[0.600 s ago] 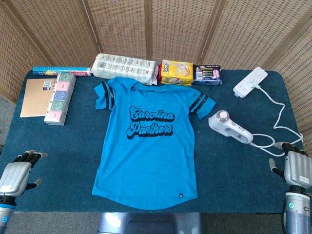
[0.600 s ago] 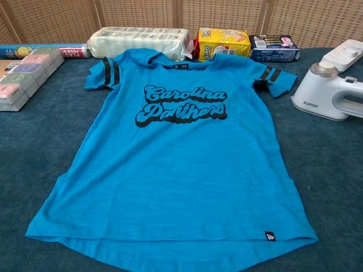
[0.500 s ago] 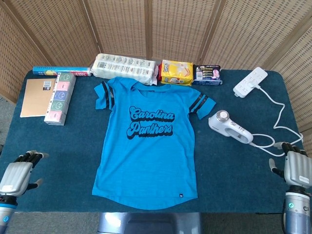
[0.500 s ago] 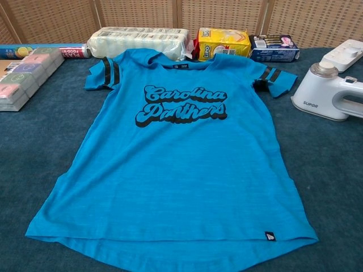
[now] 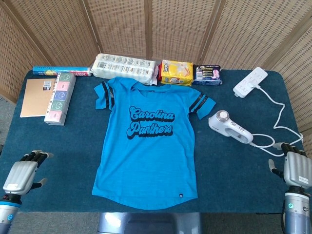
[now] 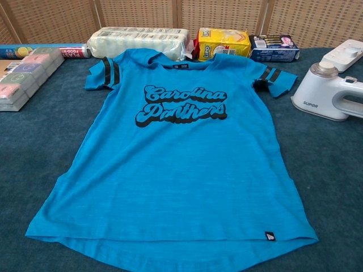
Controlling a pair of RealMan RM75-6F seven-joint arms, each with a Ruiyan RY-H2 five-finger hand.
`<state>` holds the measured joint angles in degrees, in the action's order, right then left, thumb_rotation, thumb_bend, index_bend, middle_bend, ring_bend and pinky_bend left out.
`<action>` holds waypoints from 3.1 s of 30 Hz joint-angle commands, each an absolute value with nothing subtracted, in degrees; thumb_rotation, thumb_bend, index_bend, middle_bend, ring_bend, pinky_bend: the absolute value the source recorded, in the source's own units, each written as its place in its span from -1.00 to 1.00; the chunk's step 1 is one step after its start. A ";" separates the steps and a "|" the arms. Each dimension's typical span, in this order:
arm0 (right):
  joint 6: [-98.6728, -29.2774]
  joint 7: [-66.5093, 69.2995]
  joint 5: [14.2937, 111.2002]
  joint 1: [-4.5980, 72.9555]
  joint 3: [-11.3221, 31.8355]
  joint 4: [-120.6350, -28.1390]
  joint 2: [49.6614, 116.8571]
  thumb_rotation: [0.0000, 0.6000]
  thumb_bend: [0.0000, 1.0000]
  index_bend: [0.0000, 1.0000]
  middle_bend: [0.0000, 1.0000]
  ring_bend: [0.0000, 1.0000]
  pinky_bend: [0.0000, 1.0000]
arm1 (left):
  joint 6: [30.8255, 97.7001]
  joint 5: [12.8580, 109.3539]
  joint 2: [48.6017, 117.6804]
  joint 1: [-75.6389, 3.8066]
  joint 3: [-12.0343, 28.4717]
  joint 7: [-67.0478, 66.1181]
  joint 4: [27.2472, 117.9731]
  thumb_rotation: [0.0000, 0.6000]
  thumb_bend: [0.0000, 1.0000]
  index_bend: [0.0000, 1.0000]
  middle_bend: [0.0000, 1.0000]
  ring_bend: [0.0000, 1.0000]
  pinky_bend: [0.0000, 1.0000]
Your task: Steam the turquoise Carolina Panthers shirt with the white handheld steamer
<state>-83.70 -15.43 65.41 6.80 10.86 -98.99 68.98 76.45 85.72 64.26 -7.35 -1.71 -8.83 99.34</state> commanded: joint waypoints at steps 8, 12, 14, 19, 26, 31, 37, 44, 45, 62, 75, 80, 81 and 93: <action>-84.91 -14.97 66.61 5.88 10.26 -100.19 68.65 1.00 -0.25 -0.31 -0.25 -0.32 -0.38 | 70.79 94.62 66.24 -11.97 -4.92 -11.85 99.91 1.00 -0.62 -0.45 -0.36 -0.57 -0.46; -85.26 -14.78 66.84 5.51 10.13 -100.49 68.41 1.00 -0.25 -0.31 -0.25 -0.32 -0.38 | 67.96 96.79 68.49 -13.86 -5.82 -13.60 99.33 1.00 -0.59 -0.45 -0.36 -0.58 -0.47; -85.42 -14.68 66.84 5.34 10.14 -100.58 68.28 1.00 -0.25 -0.31 -0.25 -0.31 -0.38 | 66.91 97.02 69.60 -14.40 -6.11 -14.37 99.02 1.00 -0.59 -0.45 -0.36 -0.58 -0.47; -85.59 -14.45 66.82 4.97 10.05 -100.68 67.99 1.00 -0.25 -0.32 -0.25 -0.32 -0.38 | 65.28 96.86 72.01 -14.95 -6.75 -16.56 98.02 1.00 -0.59 -0.61 -0.52 -0.69 -0.49; -85.54 -14.24 66.76 4.79 10.07 -100.60 67.87 1.00 -0.25 -0.32 -0.25 -0.31 -0.39 | 66.12 97.45 75.65 -14.78 -6.63 -19.26 95.52 1.00 -0.59 -0.75 -0.62 -0.76 -0.53; -85.71 -13.93 66.72 4.49 10.12 -100.69 67.62 1.00 -0.25 -0.33 -0.25 -0.31 -0.40 | 64.61 97.93 78.40 -15.54 -7.40 -20.45 94.68 1.00 -0.59 -0.77 -0.64 -0.79 -0.58; -85.75 -13.12 66.30 3.96 10.15 -100.38 67.31 1.00 -0.25 -0.33 -0.25 -0.31 -0.40 | 63.50 97.20 79.71 -16.05 -7.79 -21.33 93.75 1.00 -0.59 -0.77 -0.65 -0.82 -0.63; -85.40 -12.64 66.29 3.87 10.08 -99.99 67.53 1.00 -0.25 -0.34 -0.25 -0.31 -0.41 | 63.05 96.53 80.73 -16.55 -7.61 -23.34 92.83 1.00 -0.59 -0.77 -0.65 -0.83 -0.63; -85.36 -12.59 66.30 3.86 10.07 -99.95 67.56 1.00 -0.25 -0.34 -0.25 -0.31 -0.41 | 63.00 96.47 80.89 -16.62 -7.55 -23.54 92.76 1.00 -0.59 -0.77 -0.65 -0.83 -0.63; -85.73 -11.53 65.93 2.97 10.13 -99.74 67.19 1.00 -0.25 -0.34 -0.25 -0.32 -0.41 | 60.89 93.60 85.24 -18.58 -5.42 -27.60 91.46 1.00 -0.60 -0.77 -0.65 -0.83 -0.63; -85.68 -10.92 65.82 2.62 10.27 -99.60 66.98 1.00 -0.25 -0.34 -0.25 -0.31 -0.41 | 62.24 92.03 88.28 -19.65 -3.16 -27.76 91.03 1.00 -0.60 -0.77 -0.65 -0.83 -0.62; -85.61 -11.00 65.90 2.64 10.31 -99.60 66.96 1.00 -0.25 -0.34 -0.25 -0.31 -0.41 | 62.18 91.11 90.41 -20.47 -1.96 -27.94 90.40 1.00 -0.60 -0.57 -0.49 -0.68 -0.59; -85.61 -11.02 65.90 2.65 10.35 -99.62 66.95 1.00 -0.25 -0.34 -0.25 -0.31 -0.41 | 62.11 90.89 90.77 -20.63 -1.79 -28.07 90.23 1.00 -0.59 -0.53 -0.45 -0.65 -0.58; -85.99 -11.07 65.79 2.39 10.65 -100.12 66.57 1.00 -0.25 -0.34 -0.25 -0.31 -0.41 | 59.87 89.40 87.84 -21.54 -4.41 -26.82 91.98 1.00 -0.59 -0.39 -0.32 -0.56 -0.58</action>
<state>-85.96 -11.10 65.81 2.42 10.62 -100.12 66.59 59.95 89.71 88.55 -21.65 -3.89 -27.00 91.80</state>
